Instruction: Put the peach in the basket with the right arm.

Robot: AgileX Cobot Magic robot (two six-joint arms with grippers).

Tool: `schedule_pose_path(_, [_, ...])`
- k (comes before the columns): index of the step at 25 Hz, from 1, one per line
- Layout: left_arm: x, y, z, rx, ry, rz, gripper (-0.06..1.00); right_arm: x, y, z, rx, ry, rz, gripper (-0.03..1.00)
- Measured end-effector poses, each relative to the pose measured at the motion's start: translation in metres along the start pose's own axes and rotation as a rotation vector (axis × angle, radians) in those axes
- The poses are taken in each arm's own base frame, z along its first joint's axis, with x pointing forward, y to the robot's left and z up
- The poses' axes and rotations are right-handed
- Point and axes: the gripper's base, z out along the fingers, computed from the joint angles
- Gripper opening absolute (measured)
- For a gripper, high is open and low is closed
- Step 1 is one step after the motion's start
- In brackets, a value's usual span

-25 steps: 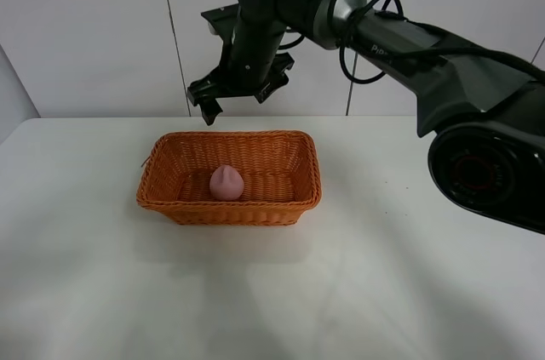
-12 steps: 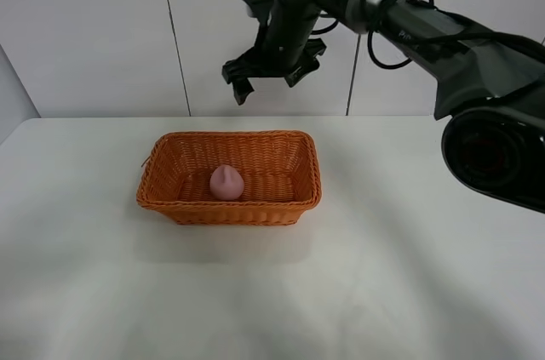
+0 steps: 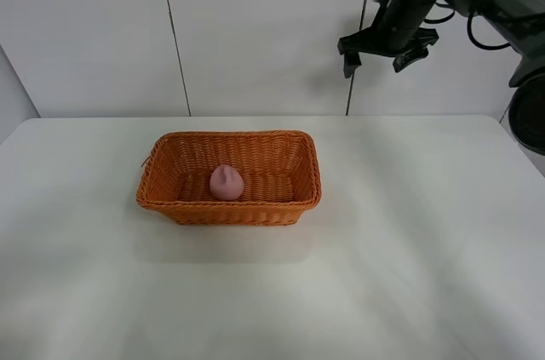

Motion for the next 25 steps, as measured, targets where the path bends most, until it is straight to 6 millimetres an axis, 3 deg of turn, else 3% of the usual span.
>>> schedule_pose_path(3, [0.0, 0.0, 0.0, 0.0, 0.0, 0.0, 0.99, -0.001, -0.028, 0.0, 0.024, -0.001, 0.048, 0.7])
schedule_pose_path(6, [0.0, 0.0, 0.0, 0.0, 0.0, 0.0, 0.99, -0.001, -0.042, 0.0, 0.036, -0.001, 0.074, 0.7])
schedule_pose_path(12, [0.0, 0.0, 0.0, 0.0, 0.0, 0.0, 0.99, -0.001, -0.056, -0.001, 0.032, -0.003, 0.106, 0.7])
schedule_pose_path(17, [0.0, 0.0, 0.0, 0.0, 0.0, 0.0, 0.99, 0.003, -0.062, -0.022, 0.039, -0.004, 0.116, 0.7])
schedule_pose_path(21, [0.0, 0.0, 0.0, 0.0, 0.0, 0.0, 0.99, 0.022, -0.061, -0.042, 0.04, 0.05, 0.096, 0.7])
schedule_pose_path(25, [0.0, 0.0, 0.0, 0.0, 0.0, 0.0, 0.99, 0.059, -0.059, -0.065, 0.045, 0.139, 0.088, 0.7])
